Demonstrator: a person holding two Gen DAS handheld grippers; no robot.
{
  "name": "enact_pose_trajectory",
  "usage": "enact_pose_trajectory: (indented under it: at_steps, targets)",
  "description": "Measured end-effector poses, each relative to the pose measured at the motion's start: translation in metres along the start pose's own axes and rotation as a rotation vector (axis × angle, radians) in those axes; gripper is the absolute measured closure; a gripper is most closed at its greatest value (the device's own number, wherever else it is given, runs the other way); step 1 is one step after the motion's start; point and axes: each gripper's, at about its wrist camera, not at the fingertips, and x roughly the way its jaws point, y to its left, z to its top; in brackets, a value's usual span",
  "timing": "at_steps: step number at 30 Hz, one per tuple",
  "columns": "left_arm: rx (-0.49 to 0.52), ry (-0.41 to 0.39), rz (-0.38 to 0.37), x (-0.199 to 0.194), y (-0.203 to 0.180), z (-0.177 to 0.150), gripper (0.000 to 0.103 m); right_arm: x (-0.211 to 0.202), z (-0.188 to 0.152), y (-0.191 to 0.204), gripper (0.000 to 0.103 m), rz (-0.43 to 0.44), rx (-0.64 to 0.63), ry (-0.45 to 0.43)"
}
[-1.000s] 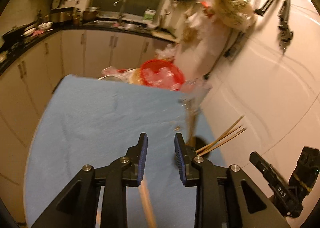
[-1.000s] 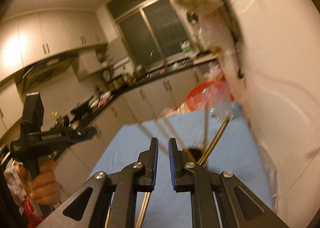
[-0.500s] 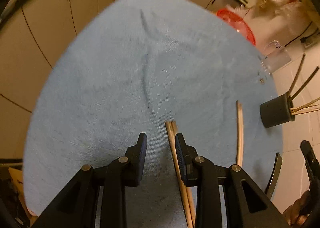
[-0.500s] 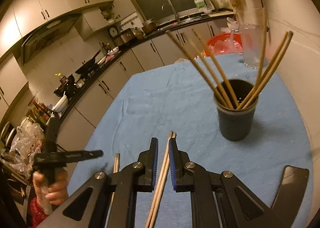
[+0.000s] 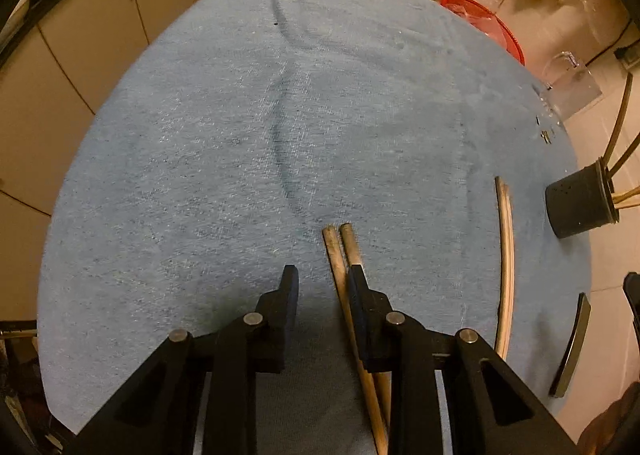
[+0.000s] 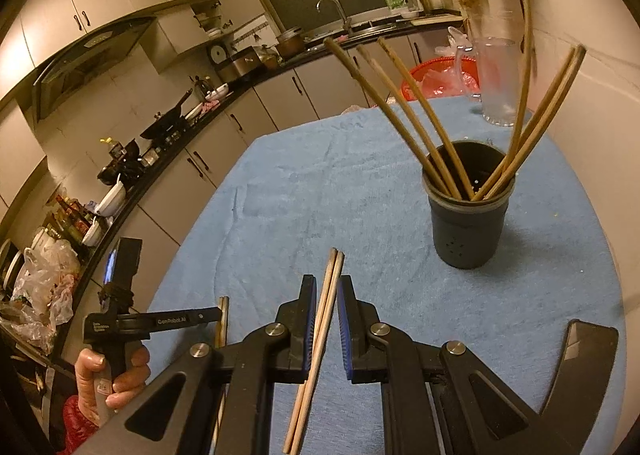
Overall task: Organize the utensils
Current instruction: 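Return to the towel and grasp a chopstick with each tool, then lift the held chopsticks upright and carry both tools toward the black holder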
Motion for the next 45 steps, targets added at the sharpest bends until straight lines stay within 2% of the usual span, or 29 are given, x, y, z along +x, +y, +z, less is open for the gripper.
enact_pose_trajectory:
  at_steps: [5,9,10,11,12,20,29,35,37,38,42,45]
  targets:
    - [0.009,-0.004,0.002,0.003,0.0,0.0,0.078,0.014,-0.002,0.004,0.09,-0.01,-0.009,0.033]
    - [0.04,-0.027,0.065,0.006,-0.011,0.006,0.078,0.031,-0.001,0.006,0.09,-0.028,-0.014,0.066]
    - [0.041,-0.03,0.08,0.007,-0.014,0.006,0.081,0.037,0.0,0.007,0.09,-0.038,-0.013,0.08]
    - [0.041,-0.035,0.101,0.008,-0.015,0.006,0.09,0.045,0.001,0.007,0.09,-0.046,-0.009,0.094]
    - [0.042,-0.042,0.121,0.008,-0.015,0.006,0.093,0.054,0.002,0.007,0.09,-0.057,-0.008,0.112]
    - [0.013,-0.036,0.038,0.001,0.019,0.002,0.094,0.118,0.017,0.008,0.09,-0.076,0.004,0.264]
    - [0.055,-0.048,0.008,-0.002,0.025,-0.007,0.093,0.163,0.022,0.007,0.09,-0.184,0.001,0.363]
    - [0.071,-0.051,0.028,-0.004,0.024,0.0,0.093,0.176,0.028,0.018,0.091,-0.263,-0.053,0.365]
    - [0.073,-0.046,0.038,-0.003,0.021,0.002,0.093,0.18,0.033,0.013,0.09,-0.287,-0.033,0.385]
    - [0.075,-0.046,0.039,-0.003,0.02,0.001,0.093,0.181,0.032,0.007,0.091,-0.276,-0.008,0.406]
    - [0.084,-0.056,0.057,-0.004,0.018,-0.002,0.093,0.177,0.028,0.007,0.093,-0.272,-0.049,0.415]
    - [0.088,-0.07,0.082,-0.002,0.009,0.002,0.094,0.184,0.026,0.017,0.093,-0.309,-0.104,0.397]
